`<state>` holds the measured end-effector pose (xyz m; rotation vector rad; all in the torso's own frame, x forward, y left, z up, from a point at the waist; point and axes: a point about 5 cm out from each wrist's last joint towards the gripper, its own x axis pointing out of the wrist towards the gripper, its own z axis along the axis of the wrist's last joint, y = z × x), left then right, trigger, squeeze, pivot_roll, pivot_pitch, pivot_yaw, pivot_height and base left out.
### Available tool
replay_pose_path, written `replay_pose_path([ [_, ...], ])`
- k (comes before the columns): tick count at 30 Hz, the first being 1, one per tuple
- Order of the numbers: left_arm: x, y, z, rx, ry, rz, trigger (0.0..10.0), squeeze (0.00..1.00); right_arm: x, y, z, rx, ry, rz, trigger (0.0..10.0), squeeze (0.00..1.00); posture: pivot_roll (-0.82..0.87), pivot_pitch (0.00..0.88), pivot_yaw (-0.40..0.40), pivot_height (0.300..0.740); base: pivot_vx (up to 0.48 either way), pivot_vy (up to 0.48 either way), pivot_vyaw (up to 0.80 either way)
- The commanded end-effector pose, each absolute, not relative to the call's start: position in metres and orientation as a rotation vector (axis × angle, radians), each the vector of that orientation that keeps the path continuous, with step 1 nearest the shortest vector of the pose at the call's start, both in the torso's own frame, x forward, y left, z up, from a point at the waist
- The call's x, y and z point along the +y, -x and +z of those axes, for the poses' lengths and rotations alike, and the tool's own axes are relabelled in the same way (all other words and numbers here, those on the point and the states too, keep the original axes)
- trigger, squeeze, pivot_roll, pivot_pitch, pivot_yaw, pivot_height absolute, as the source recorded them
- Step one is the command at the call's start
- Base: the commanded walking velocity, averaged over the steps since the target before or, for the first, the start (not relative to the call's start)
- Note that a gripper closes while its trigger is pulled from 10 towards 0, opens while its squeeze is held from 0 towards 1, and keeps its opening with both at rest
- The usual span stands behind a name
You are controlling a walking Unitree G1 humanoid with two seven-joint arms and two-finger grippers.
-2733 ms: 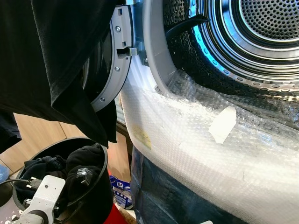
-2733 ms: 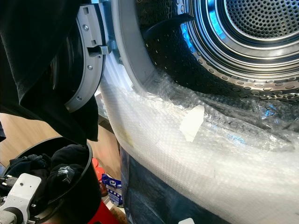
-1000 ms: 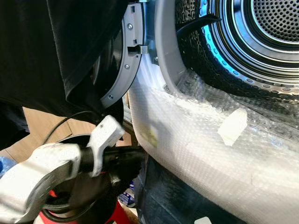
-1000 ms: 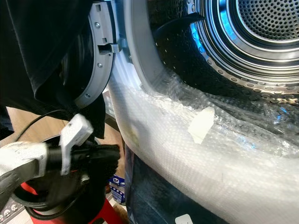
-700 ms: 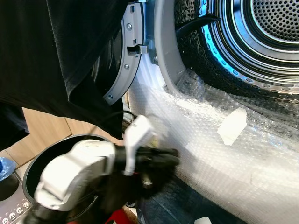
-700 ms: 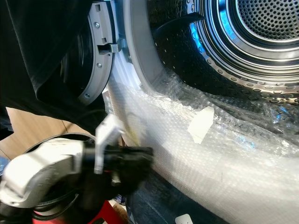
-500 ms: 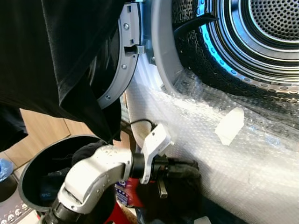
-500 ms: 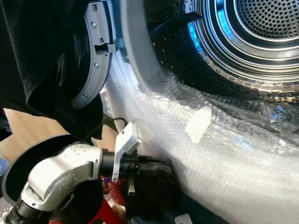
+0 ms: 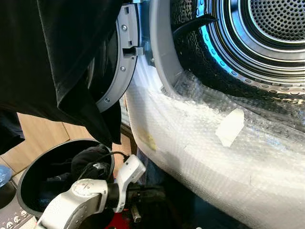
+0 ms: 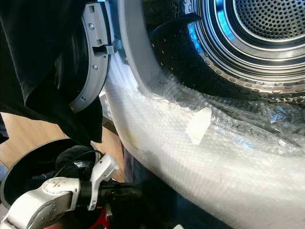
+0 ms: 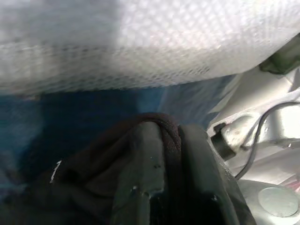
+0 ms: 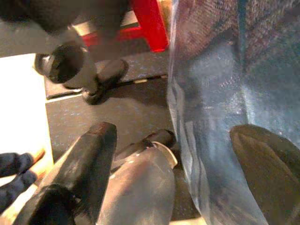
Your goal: Clothes washing
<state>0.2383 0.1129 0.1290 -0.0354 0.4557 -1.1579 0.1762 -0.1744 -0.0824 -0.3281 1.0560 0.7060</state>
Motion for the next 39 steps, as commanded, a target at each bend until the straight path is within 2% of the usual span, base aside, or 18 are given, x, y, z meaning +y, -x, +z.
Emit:
replay_pose_path([
  [1, 0.117, -0.236, 0.130, 0.435, 0.026, -1.157, 0.0, 0.00, -0.177, -0.181, -0.077, 1.020, 0.333, 0.787, 10.0, 0.00, 0.18, 0.000, 0.003, 0.740, 0.000, 0.000, 0.00],
  [5, 0.118, -0.231, 0.127, 0.431, 0.029, -1.177, 0.0, 0.00, -0.179, -0.185, -0.070, 0.990, 0.314, 0.893, 10.0, 0.00, 0.18, 0.000, 0.001, 0.740, 0.000, 0.000, 0.00],
  [11, 0.112, -0.227, 0.123, 0.428, 0.066, -1.189, 0.0, 0.00, -0.183, -0.191, -0.051, 0.917, 0.154, 1.117, 10.0, 0.00, 0.17, 0.000, -0.005, 0.740, 0.000, 0.000, 0.00],
  [12, 0.109, -0.225, 0.123, 0.426, 0.075, -1.205, 0.0, 0.00, -0.184, -0.190, -0.048, 0.907, 0.133, 1.155, 10.0, 0.19, 0.16, 0.000, -0.006, 0.740, 0.000, 0.000, 0.00],
  [13, 0.108, -0.224, 0.123, 0.423, 0.082, -1.217, 0.0, 0.00, -0.186, -0.190, -0.046, 0.899, 0.119, 1.183, 10.0, 0.19, 0.16, 0.000, -0.006, 0.740, 0.000, 0.000, 0.00],
  [14, 0.105, -0.221, 0.123, 0.421, 0.089, -1.238, 0.0, 0.00, -0.189, -0.192, -0.040, 0.876, 0.075, 1.202, 10.0, 1.00, 0.17, 0.000, -0.009, 0.740, 0.000, 0.000, 0.00],
  [22, 0.103, -0.215, 0.121, 0.432, 0.087, -1.259, 0.0, 0.00, -0.208, -0.201, -0.018, 0.780, -0.016, 1.222, 10.0, 1.00, 0.15, 0.000, -0.003, 0.740, 0.000, 0.000, 0.00],
  [29, 0.100, -0.218, 0.121, 0.424, 0.070, -1.280, 0.0, 0.00, -0.192, -0.204, -0.004, 0.695, -0.113, 1.330, 10.0, 1.00, 0.15, 0.000, -0.002, 0.740, 0.000, 0.000, 0.00],
  [33, 0.088, -0.225, 0.125, 0.384, 0.082, -1.298, 0.0, 0.00, -0.177, -0.188, 0.003, 0.701, -0.147, 1.506, 10.0, 1.00, 0.15, 0.000, -0.006, 0.740, 0.000, 0.000, 0.00],
  [39, 0.070, -0.231, 0.127, 0.352, 0.065, -1.340, 0.0, 0.00, -0.169, -0.185, 0.008, 0.694, -0.273, 1.498, 10.0, 1.00, 0.14, 0.000, -0.013, 0.740, 0.000, 0.000, 0.00],
])
